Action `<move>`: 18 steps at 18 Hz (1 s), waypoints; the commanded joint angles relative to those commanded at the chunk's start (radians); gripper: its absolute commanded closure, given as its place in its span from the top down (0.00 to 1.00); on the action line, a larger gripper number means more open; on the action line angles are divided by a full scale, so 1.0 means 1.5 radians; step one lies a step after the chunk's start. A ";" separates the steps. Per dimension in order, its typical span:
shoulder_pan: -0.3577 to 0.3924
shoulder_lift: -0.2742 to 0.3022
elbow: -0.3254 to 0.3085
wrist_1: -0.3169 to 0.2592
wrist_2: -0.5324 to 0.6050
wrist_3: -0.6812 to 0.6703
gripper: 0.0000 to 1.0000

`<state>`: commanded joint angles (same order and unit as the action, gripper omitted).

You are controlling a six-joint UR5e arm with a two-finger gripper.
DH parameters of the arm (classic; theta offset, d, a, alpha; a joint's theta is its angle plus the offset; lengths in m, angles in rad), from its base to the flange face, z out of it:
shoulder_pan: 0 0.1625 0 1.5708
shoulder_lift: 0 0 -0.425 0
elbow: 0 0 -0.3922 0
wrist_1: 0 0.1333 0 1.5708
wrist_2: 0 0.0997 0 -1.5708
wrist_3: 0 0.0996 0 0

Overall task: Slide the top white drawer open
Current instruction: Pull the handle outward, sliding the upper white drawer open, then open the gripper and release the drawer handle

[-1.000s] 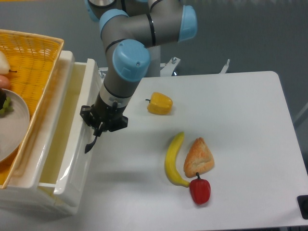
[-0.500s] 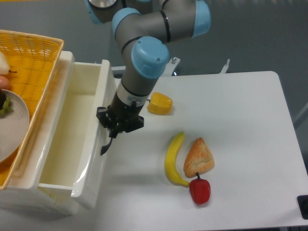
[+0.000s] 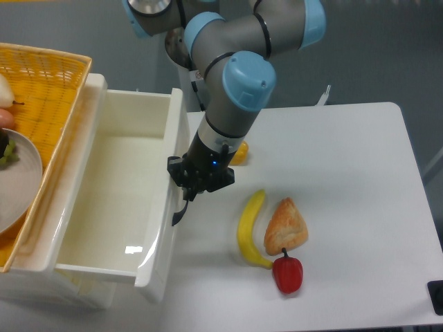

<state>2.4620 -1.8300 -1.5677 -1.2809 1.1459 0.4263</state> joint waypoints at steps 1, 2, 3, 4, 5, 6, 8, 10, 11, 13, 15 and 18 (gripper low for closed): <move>0.008 -0.001 0.001 0.000 -0.001 0.004 0.06; 0.016 -0.003 0.006 -0.001 -0.001 0.007 0.06; 0.024 -0.006 0.010 -0.004 -0.001 0.013 0.06; 0.027 -0.010 0.014 -0.004 -0.001 0.016 0.06; 0.032 -0.012 0.018 -0.004 -0.001 0.016 0.06; 0.037 -0.013 0.020 -0.004 -0.002 0.017 0.06; 0.040 -0.016 0.024 -0.004 -0.001 0.018 0.06; 0.048 -0.016 0.027 -0.005 -0.003 0.019 0.06; 0.048 -0.016 0.029 -0.005 -0.003 0.019 0.06; 0.048 -0.016 0.029 -0.005 -0.003 0.019 0.15; 0.048 -0.016 0.029 -0.003 -0.002 0.019 0.50; 0.047 -0.016 0.029 -0.002 -0.001 0.026 0.76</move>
<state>2.5326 -1.8546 -1.5248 -1.2840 1.1443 0.4647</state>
